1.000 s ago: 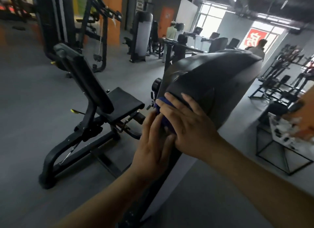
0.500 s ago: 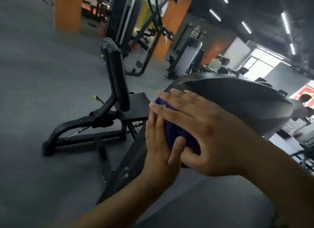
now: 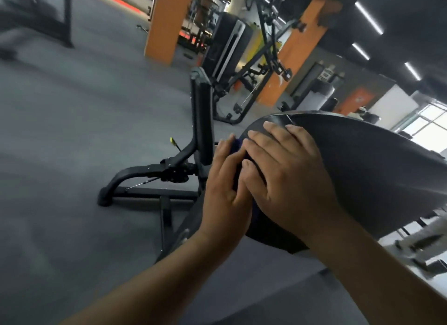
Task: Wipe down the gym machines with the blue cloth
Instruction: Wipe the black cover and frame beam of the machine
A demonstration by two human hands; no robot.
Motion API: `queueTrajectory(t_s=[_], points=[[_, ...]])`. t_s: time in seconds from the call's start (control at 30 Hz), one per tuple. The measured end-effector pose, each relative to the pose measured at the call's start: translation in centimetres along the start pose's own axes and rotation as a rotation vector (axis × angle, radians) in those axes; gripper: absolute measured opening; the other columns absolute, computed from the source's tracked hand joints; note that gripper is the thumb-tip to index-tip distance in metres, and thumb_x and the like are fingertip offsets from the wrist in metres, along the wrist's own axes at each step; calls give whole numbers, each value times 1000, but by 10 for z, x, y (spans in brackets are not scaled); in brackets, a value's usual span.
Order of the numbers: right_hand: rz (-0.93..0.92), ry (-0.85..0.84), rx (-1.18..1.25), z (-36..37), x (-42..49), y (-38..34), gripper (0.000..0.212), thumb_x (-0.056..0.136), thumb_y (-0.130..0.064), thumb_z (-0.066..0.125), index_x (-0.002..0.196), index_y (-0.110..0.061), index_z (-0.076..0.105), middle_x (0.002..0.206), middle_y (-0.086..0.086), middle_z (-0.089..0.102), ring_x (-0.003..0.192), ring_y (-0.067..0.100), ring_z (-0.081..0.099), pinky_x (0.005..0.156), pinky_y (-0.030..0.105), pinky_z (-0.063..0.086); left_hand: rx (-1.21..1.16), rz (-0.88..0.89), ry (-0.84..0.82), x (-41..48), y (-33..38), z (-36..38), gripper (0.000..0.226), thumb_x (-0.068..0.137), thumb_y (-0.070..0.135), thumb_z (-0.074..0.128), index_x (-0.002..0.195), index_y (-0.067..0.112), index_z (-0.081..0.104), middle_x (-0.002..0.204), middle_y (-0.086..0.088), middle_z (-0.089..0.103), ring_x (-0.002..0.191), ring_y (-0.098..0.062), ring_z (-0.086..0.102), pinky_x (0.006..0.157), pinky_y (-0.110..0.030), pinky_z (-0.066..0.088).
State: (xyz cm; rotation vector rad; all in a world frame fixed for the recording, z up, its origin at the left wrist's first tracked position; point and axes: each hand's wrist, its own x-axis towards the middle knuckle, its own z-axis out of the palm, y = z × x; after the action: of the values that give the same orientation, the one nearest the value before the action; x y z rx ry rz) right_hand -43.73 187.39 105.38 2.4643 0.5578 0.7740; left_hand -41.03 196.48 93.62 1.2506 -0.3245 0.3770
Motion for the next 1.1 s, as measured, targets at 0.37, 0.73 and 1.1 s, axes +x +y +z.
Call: queueTrajectory(t_s=[0.37,0.73,1.1], points=[[30,120,-105,14,2,-7,50,115,-43,41,137,-12,73,149,6,67,148,31,54,123,57,35,87,7,-121,-11,-22,-11,49,119,37,39,167,45,33,177,20,22,164,-4,25,131,-43,32],[53,164,-206,16,6,-12,37,112,-38,53,124,-15,79,143,4,71,143,30,59,119,58,40,116,-18,-126,-13,-40,-11,54,120,34,35,172,24,30,181,12,15,165,-3,18,133,-37,29],[-10,98,-303,16,3,-10,39,111,-35,53,140,-16,72,155,6,62,149,33,53,120,62,37,192,36,-201,-14,-45,-22,56,119,33,35,174,26,23,183,15,4,167,-1,8,134,-30,20]])
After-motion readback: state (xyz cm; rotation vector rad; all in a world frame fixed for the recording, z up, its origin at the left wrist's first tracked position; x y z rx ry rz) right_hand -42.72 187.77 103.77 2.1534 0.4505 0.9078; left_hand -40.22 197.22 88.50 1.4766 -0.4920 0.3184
